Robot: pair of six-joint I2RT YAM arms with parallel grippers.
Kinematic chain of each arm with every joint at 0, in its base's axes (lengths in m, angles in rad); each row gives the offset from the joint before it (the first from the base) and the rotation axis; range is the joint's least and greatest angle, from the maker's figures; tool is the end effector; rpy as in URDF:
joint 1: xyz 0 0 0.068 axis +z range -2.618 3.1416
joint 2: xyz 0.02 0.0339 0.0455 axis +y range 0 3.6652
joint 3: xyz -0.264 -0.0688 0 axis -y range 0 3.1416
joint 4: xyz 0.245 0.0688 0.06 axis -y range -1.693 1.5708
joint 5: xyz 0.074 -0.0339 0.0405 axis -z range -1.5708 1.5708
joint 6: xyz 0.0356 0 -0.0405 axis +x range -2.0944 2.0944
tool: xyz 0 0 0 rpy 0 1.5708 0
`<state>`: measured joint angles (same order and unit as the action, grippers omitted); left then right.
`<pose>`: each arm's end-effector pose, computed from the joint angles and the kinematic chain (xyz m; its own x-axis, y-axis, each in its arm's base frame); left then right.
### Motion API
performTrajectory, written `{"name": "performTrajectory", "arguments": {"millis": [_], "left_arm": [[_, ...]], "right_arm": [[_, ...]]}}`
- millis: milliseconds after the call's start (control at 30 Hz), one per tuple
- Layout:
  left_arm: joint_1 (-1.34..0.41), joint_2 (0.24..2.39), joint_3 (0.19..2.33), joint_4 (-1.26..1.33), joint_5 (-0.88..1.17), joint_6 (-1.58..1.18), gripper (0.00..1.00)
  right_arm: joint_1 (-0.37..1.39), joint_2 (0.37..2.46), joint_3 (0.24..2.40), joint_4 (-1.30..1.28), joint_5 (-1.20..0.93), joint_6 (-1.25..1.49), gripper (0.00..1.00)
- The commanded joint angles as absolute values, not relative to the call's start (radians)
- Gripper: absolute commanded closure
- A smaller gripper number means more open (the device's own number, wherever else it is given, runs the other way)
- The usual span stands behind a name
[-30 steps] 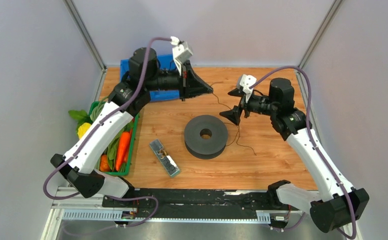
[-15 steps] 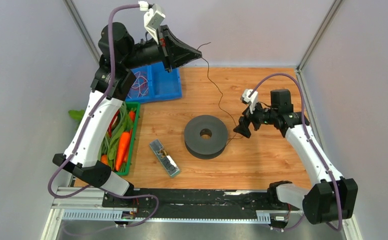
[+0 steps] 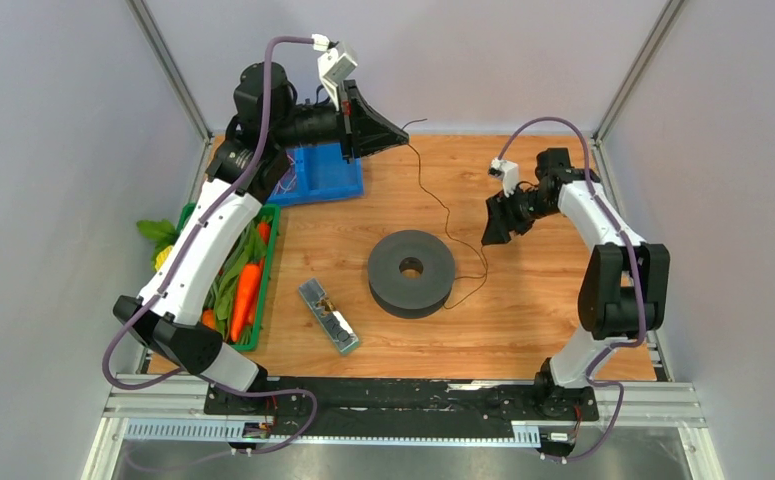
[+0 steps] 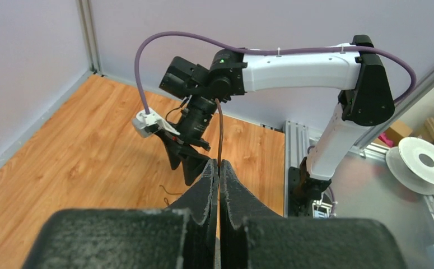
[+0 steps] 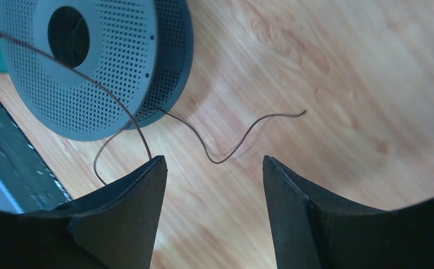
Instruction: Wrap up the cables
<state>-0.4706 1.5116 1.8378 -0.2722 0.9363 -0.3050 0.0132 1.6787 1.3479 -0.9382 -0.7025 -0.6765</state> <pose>0.2653 -0.1671 0.5175 -0.2501 -0.0725 -0.9655 0.9545 0.1488 -0.2584 0.3294 0.0274 0.2565 -0.6179 -0.4860 -0.6180 -0.7553 0.5852 0.2950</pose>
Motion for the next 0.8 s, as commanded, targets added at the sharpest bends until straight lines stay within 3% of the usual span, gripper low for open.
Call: {"name": "performTrajectory", "arguments": {"millis": [0, 467, 533, 733, 767], "left_arm": [[-0.465, 1.448, 1.827, -0.273, 0.919, -0.241, 1.00], [-0.440, 1.437, 1.805, -0.281, 0.867, -0.244, 1.00], [-0.434, 1.434, 1.805, -0.285, 0.853, -0.248, 1.00], [-0.365, 1.420, 1.795, -0.287, 0.890, -0.329, 1.00], [-0.345, 1.419, 1.790, -0.288, 0.905, -0.362, 1.00]], "right_arm": [[0.029, 1.693, 1.322, -0.850, -0.628, -0.301, 0.34], [0.124, 1.884, 1.235, -0.669, -0.322, -0.115, 0.41], [0.127, 1.896, 1.221, -0.655, -0.305, -0.115, 0.52], [0.100, 1.867, 1.300, -0.689, -0.262, -0.146, 0.99], [0.074, 1.861, 1.337, -0.699, -0.247, -0.147, 1.00]]}}
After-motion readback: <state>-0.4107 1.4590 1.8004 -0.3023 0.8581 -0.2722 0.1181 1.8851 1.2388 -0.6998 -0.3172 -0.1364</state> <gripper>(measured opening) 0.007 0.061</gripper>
